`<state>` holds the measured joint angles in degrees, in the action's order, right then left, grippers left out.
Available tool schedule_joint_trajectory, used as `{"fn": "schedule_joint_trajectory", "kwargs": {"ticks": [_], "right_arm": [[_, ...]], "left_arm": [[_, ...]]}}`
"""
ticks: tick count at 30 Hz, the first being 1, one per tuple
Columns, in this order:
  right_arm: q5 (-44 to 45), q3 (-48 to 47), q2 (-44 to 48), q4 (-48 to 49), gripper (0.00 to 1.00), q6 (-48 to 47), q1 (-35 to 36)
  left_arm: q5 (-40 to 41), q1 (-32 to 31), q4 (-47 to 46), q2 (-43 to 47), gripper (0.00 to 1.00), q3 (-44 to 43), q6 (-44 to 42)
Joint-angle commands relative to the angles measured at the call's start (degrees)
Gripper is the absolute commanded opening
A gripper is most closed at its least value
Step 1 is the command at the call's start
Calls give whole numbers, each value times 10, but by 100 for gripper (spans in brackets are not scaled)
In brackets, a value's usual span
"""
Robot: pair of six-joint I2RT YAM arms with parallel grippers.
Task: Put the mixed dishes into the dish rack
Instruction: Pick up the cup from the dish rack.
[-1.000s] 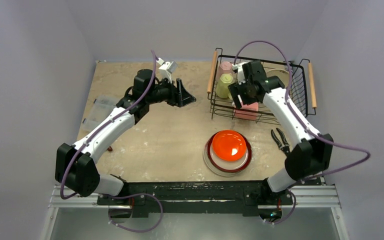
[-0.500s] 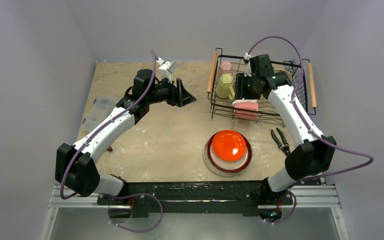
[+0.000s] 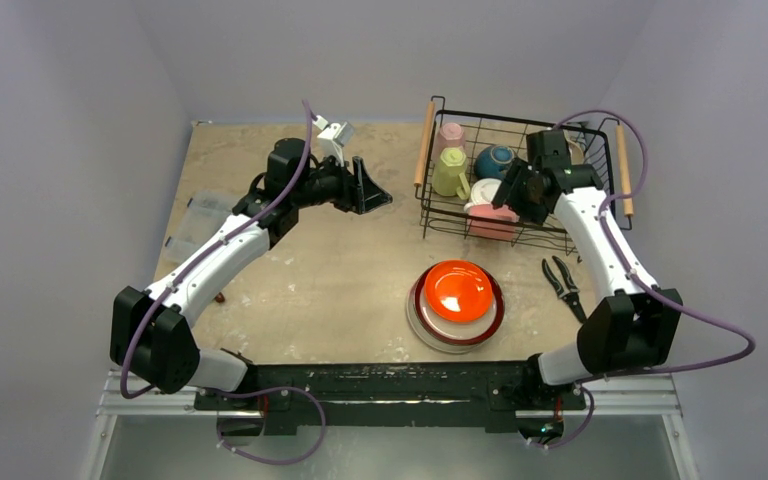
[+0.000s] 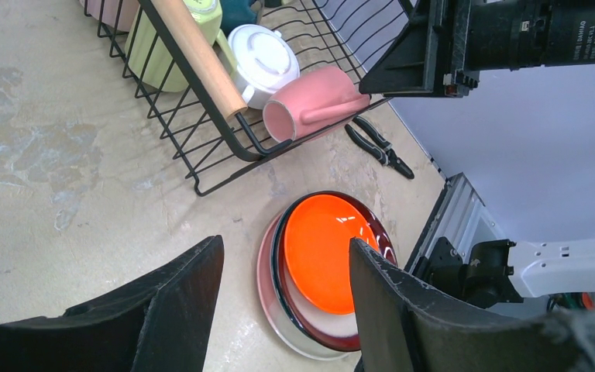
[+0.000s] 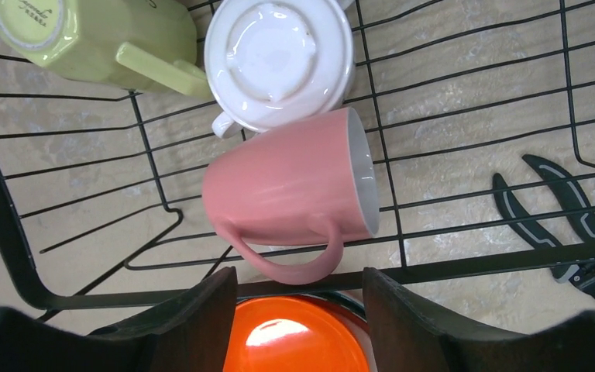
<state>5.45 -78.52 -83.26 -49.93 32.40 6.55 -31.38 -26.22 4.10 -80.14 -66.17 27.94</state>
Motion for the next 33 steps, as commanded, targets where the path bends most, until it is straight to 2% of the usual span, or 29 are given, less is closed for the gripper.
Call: {"fn": "schedule_joint_trajectory", "kwargs": {"ticks": [1, 4, 9, 16, 20, 24, 28, 33], "right_arm": [[8, 18, 9, 14, 62, 17, 3], [-6, 31, 14, 34, 69, 29, 3], [-31, 36, -1, 57, 71, 49, 2], [-13, 33, 0, 112, 77, 5, -21], [-67, 58, 2, 158, 79, -25, -60], [-183, 73, -19, 187, 80, -62, -107], [-263, 53, -67, 170, 79, -108, -121], [-318, 57, -105, 157, 73, -142, -125]], "left_arm": [[-11, 6, -15, 14, 60, -27, 8], [-13, 8, -16, 12, 60, -26, 11], [-13, 9, -16, 12, 60, -27, 11], [-15, 12, -17, 11, 60, -26, 12], [-15, 13, -18, 11, 60, -27, 13], [-18, 13, -20, 10, 60, -26, 17], [-23, 15, -24, 10, 60, -26, 23], [-24, 18, -26, 10, 60, -25, 25]]}}
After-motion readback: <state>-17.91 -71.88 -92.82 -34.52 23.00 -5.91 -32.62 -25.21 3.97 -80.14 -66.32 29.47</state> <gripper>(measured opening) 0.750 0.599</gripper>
